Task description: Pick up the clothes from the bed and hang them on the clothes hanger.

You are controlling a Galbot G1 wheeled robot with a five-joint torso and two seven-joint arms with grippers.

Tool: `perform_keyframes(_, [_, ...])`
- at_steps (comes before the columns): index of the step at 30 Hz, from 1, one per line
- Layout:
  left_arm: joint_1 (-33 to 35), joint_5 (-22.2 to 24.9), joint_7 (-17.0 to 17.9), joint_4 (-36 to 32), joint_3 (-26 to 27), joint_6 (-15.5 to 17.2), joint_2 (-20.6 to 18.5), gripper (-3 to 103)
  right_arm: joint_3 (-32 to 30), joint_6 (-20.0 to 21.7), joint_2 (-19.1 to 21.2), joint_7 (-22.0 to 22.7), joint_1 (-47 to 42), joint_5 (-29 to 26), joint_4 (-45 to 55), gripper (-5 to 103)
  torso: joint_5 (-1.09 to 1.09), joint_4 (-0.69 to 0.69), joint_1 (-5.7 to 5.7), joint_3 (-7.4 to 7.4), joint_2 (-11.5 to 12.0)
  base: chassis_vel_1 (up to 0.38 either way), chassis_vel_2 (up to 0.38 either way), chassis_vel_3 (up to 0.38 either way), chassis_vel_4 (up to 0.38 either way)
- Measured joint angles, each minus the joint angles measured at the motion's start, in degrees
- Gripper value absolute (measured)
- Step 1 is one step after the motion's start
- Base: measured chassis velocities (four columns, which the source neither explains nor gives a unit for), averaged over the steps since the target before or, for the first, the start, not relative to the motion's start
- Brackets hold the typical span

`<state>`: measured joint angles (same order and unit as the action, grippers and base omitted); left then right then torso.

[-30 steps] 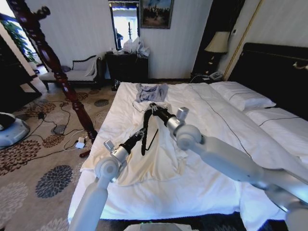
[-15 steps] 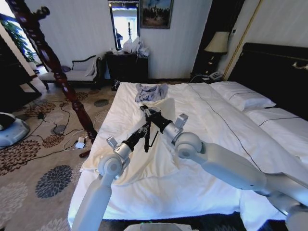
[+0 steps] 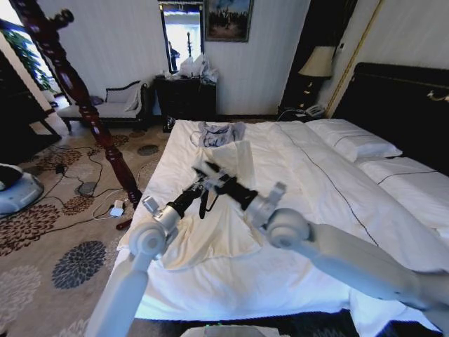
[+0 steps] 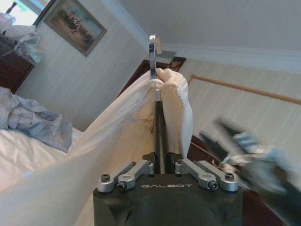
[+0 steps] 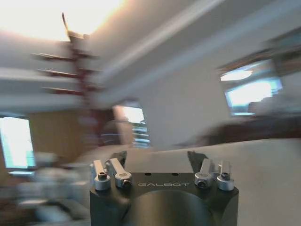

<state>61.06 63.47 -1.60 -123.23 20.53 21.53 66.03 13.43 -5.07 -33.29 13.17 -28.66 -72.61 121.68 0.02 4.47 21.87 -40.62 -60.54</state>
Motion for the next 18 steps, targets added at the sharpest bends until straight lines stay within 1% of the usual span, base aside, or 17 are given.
perform_keyframes(1, [0.2, 0.1, -0.1, -0.4, 0.1, -0.1, -0.8, 14, -1.8, 0.8, 1.4, 1.5, -0.2, -0.1, -1.2, 78, -0.01, 0.0, 0.0, 0.0, 0.0, 0.0, 0.0, 0.0, 0.0])
perform_keyframes(2, [0.5, 0.4, -0.4, -1.3, 0.2, -0.2, -2.7, 14, -4.4, 2.3, 4.4, 2.9, 0.1, -0.5, -4.1, 83, -0.01, -0.02, 0.01, -0.01, 0.0, 0.0, 0.0, 0.0, 0.0])
perform_keyframes(3, [0.6, 0.4, -0.8, -2.0, 0.2, -0.3, -4.1, 14, -5.5, 2.8, 6.4, 2.3, 0.7, -0.7, -6.1, 89, -0.01, -0.02, 0.01, -0.01, 0.0, 0.0, 0.0, 0.0, 0.0])
perform_keyframes(4, [0.6, 0.4, -0.8, -2.0, 0.2, -0.3, -4.1, 14, -5.5, 2.8, 6.4, 2.3, 0.7, -0.7, -6.1, 89, -0.01, -0.02, 0.01, -0.01, 0.0, 0.0, 0.0, 0.0, 0.0])
perform_keyframes(5, [0.6, 0.4, -1.2, -2.4, 0.0, -0.3, -5.1, 14, -6.0, 3.0, 7.9, 1.0, 1.3, -0.8, -7.8, 89, 0.0, -0.01, 0.01, 0.0, 0.0, 0.0, 0.0, 0.0, 0.0])
perform_keyframes(6, [0.6, 0.4, -1.8, -3.1, -0.4, -0.3, -6.8, 14, -6.3, 3.1, 10.4, -2.7, 2.6, -1.4, -10.8, 93, 0.0, 0.0, 0.01, 0.0, 0.0, 0.0, 0.0, 0.0, 0.0])
perform_keyframes(7, [0.3, 0.4, -2.3, -3.6, -0.9, -0.4, -8.5, 14, -6.3, 2.6, 12.5, -8.3, 3.7, -2.2, -13.3, 97, 0.0, -0.01, 0.0, 0.0, 0.0, 0.0, 0.0, 0.0, 0.0])
perform_keyframes(8, [0.3, 0.4, -2.3, -3.6, -0.9, -0.4, -8.5, 14, -6.3, 2.6, 12.5, -8.3, 3.7, -2.2, -13.3, 97, 0.0, -0.01, 0.0, 0.0, 0.0, 0.0, 0.0, 0.0, 0.0])
perform_keyframes(9, [0.1, 0.4, -2.4, -3.8, -1.1, -0.4, -9.1, 14, -6.2, 2.1, 13.5, -12.3, 4.3, -2.9, -14.6, 99, 0.0, -0.02, 0.0, 0.0, 0.0, 0.0, 0.0, 0.0, 0.0])
perform_keyframes(10, [-0.9, 0.6, -2.7, -3.9, -2.7, -0.4, -11.2, 14, -5.4, 0.0, 17.0, -24.8, 5.3, -5.1, -18.9, 100, -0.02, -0.05, 0.01, 0.0, 0.0, 0.0, 0.0, 0.0, 0.0])
perform_keyframes(11, [-1.5, 0.7, -2.8, -3.9, -3.6, -0.5, -11.8, 14, -5.0, -0.7, 18.6, -30.3, 5.3, -5.6, -21.2, 100, -0.03, -0.06, 0.01, 0.0, 0.0, 0.0, 0.0, 0.0, 0.0])
perform_keyframes(12, [-1.5, 0.7, -2.8, -3.9, -3.6, -0.5, -11.8, 14, -5.0, -0.7, 18.6, -30.3, 5.3, -5.6, -21.2, 100, -0.03, -0.06, 0.01, 0.0, 0.0, 0.0, 0.0, 0.0, 0.0])
perform_keyframes(13, [-2.4, 0.8, -3.0, -3.8, -5.0, -0.5, -12.5, 14, -4.8, -1.2, 20.0, -35.8, 5.3, -5.7, -23.7, 100, -0.01, -0.06, 0.01, 0.0, 0.0, 0.0, 0.0, 0.0, 0.0])
perform_keyframes(15, [-5.6, 0.9, -3.5, -3.5, -9.8, -0.7, -13.9, 14, -4.7, -1.9, 22.5, -53.7, 5.5, -2.4, -32.6, 100, -0.02, 0.08, 0.0, 0.0, 0.0, 0.0, 0.0, 0.0, 0.0])
perform_keyframes(16, [-6.3, 0.9, -3.6, -3.5, -10.7, -0.7, -14.1, 14, -4.7, -1.5, 22.6, -58.7, 5.7, -1.3, -34.6, 100, 0.03, 0.09, 0.0, 0.0, 0.0, 0.0, 0.0, 0.0, 0.0])
perform_keyframes(17, [-6.3, 0.9, -3.6, -3.5, -10.7, -0.7, -14.1, 14, -4.7, -1.5, 22.6, -58.7, 5.7, -1.3, -34.6, 100, 0.03, 0.09, 0.0, 0.0, 0.0, 0.0, 0.0, 0.0, 0.0])
perform_keyframes(18, [-7.1, 0.8, -3.7, -3.7, -12.2, -0.7, -14.3, 14, -4.7, -1.0, 22.6, -63.9, 5.9, -0.5, -36.4, 100, 0.05, 0.06, 0.01, 0.0, 0.0, 0.0, 0.0, 0.0, 0.0])
